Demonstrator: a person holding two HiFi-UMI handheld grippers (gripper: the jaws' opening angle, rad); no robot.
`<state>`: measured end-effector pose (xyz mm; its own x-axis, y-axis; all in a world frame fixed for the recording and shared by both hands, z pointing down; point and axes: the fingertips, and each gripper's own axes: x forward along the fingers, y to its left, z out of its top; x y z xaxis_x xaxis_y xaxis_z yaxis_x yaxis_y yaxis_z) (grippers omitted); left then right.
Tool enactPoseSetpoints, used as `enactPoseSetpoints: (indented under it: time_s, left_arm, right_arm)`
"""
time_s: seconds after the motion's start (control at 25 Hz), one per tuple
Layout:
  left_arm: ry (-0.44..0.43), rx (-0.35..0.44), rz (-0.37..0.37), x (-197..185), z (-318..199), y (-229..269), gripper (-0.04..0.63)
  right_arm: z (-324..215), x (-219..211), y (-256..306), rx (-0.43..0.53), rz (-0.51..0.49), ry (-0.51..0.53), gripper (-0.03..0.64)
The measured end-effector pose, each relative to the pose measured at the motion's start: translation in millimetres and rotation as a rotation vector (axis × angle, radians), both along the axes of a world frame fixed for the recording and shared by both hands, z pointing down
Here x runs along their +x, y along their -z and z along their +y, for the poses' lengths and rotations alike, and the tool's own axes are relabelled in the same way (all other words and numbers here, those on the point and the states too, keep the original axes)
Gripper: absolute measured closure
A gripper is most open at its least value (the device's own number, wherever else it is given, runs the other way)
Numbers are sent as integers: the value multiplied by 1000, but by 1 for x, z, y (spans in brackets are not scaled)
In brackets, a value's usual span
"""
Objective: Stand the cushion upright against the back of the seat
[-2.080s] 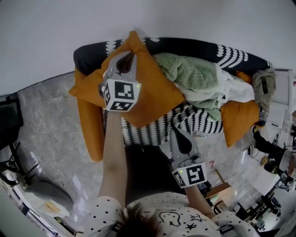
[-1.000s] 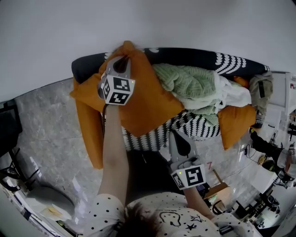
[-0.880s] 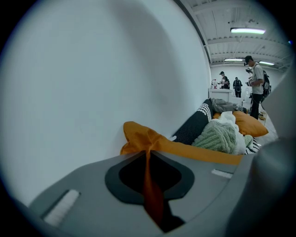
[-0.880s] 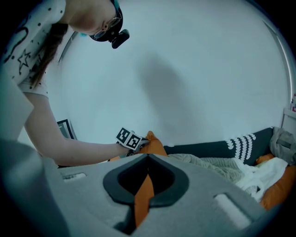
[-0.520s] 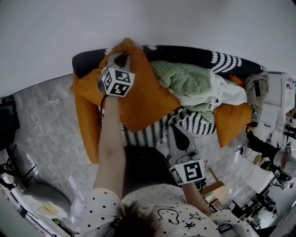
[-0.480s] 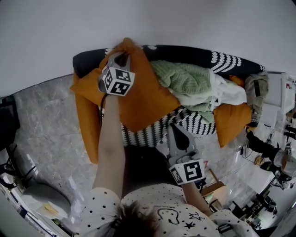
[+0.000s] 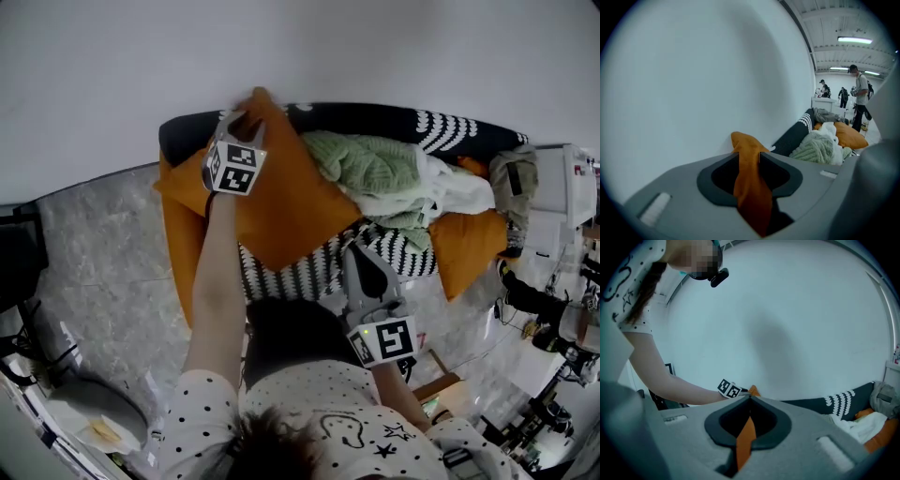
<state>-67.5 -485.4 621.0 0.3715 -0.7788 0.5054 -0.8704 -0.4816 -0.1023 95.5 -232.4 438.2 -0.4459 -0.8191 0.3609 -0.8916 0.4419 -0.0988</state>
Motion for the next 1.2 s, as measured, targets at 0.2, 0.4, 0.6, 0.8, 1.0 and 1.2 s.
enactPoseSetpoints:
  time_s: [0.2,0.4,0.6,0.8,1.0,1.2]
  left_arm:
    - [143,78,94,-22,21,39,531]
    - [275,123,237,-39,62,78,597]
    - [304,214,276,-42,105,129,595]
    - [325,257,326,-28,143,180,595]
    - [307,309,353,-18,181,223,595]
    - [314,354,377,-18,213,264,595]
  right_arm:
    - [2,1,7,22,-10,0,618]
    - [6,-2,15,39,-17,16,618]
    - [11,-14,25,66,-33,52,618]
    - [15,-24,31,80,-38,95,618]
    - [17,-32,40,99,-56,114,618]
    - [18,-34,52,121,-61,124,618]
